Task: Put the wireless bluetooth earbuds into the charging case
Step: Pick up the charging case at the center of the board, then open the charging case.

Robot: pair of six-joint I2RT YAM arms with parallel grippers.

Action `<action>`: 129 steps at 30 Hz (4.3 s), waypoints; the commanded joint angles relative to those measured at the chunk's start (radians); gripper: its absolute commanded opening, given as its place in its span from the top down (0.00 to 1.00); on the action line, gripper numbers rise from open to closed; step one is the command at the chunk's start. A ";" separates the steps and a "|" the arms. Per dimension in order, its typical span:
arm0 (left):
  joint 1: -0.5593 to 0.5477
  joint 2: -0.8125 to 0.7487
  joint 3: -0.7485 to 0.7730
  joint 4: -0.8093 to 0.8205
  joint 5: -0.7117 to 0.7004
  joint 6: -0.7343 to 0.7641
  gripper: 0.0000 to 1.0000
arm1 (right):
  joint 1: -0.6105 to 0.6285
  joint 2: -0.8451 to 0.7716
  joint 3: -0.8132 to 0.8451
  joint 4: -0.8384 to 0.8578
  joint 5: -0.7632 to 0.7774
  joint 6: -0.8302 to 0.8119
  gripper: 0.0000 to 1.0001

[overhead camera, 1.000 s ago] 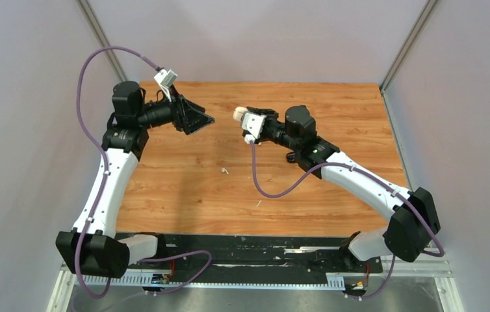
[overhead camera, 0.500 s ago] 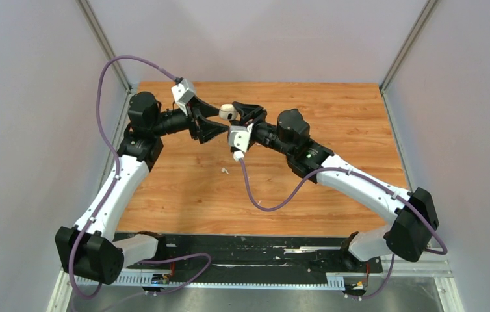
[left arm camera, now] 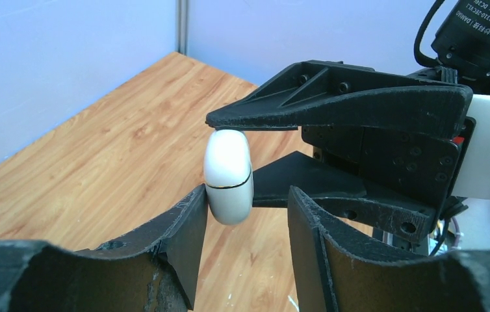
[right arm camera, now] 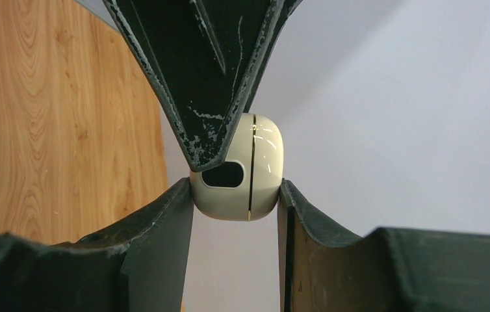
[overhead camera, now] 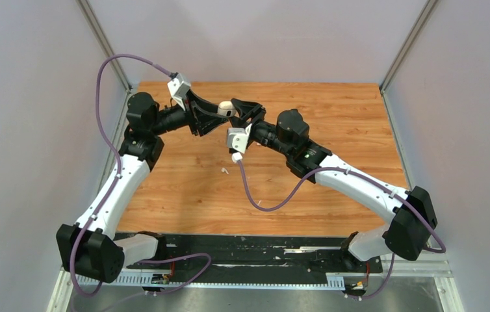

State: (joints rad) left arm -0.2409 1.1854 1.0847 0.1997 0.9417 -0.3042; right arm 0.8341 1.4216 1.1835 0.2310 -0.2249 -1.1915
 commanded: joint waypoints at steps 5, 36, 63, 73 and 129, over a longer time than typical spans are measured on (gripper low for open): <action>-0.006 0.013 0.001 0.062 0.000 -0.053 0.46 | 0.018 0.002 0.007 0.087 0.012 -0.035 1.00; -0.006 0.083 -0.021 0.258 0.043 -0.174 0.62 | 0.031 0.012 0.018 0.062 0.013 -0.080 1.00; -0.006 0.089 -0.077 0.454 0.039 -0.274 0.66 | 0.045 0.075 0.089 0.052 0.134 0.013 1.00; -0.006 0.095 -0.091 0.495 0.042 -0.288 0.99 | 0.046 0.079 0.097 0.012 0.106 0.043 0.94; -0.006 0.041 -0.227 0.593 0.311 -0.154 1.00 | -0.273 0.339 0.867 -1.037 -0.481 0.907 0.41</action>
State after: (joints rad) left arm -0.2409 1.2621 0.8558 0.7578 1.2480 -0.4511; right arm 0.5621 1.7622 2.0163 -0.8516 -0.7647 -0.2905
